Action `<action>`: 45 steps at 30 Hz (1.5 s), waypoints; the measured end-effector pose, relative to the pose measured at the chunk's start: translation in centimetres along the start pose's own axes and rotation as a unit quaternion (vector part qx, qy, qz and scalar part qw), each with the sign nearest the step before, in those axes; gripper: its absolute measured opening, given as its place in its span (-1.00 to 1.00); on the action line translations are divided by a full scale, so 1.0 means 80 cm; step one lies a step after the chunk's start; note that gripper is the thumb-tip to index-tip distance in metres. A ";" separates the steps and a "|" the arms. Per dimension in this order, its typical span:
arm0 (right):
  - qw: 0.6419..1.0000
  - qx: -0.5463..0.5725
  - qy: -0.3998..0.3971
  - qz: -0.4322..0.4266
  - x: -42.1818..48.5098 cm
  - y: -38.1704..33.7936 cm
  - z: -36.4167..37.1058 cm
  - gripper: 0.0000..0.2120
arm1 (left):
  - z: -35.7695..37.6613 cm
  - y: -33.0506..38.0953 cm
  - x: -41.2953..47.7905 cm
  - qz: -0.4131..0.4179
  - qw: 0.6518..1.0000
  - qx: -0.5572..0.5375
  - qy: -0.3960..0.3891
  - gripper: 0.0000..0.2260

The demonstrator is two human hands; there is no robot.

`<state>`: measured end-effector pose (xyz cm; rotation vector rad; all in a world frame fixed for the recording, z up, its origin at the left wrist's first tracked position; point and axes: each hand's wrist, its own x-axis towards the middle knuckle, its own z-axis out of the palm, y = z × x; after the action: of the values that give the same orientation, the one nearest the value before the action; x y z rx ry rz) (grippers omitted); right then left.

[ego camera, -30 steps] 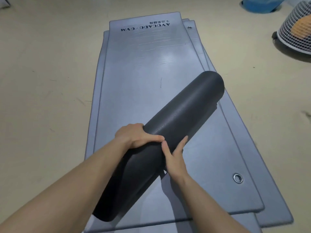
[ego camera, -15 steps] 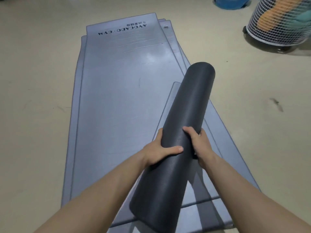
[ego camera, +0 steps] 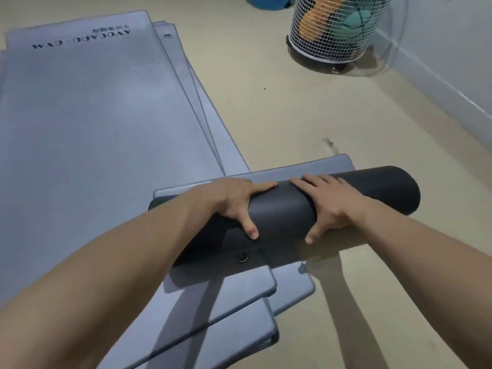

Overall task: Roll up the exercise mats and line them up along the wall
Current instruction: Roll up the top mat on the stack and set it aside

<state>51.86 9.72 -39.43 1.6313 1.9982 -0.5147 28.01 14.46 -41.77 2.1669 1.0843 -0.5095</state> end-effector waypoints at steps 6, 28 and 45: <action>0.994 -0.055 0.090 0.042 -0.017 0.052 0.050 0.28 | 0.000 0.022 0.034 0.039 0.994 0.096 0.025 0.20; 0.909 0.396 0.043 0.125 0.036 0.102 0.082 0.35 | 0.098 0.137 0.127 -0.218 0.717 -0.620 0.232 0.07; 0.860 0.509 0.027 0.020 0.065 0.070 0.076 -0.22 | 0.129 0.106 0.100 -0.232 0.610 -0.745 0.138 0.01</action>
<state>57.44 11.41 -47.26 2.2369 1.7882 -1.7371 39.00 7.88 -50.63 0.4250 1.4052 0.5048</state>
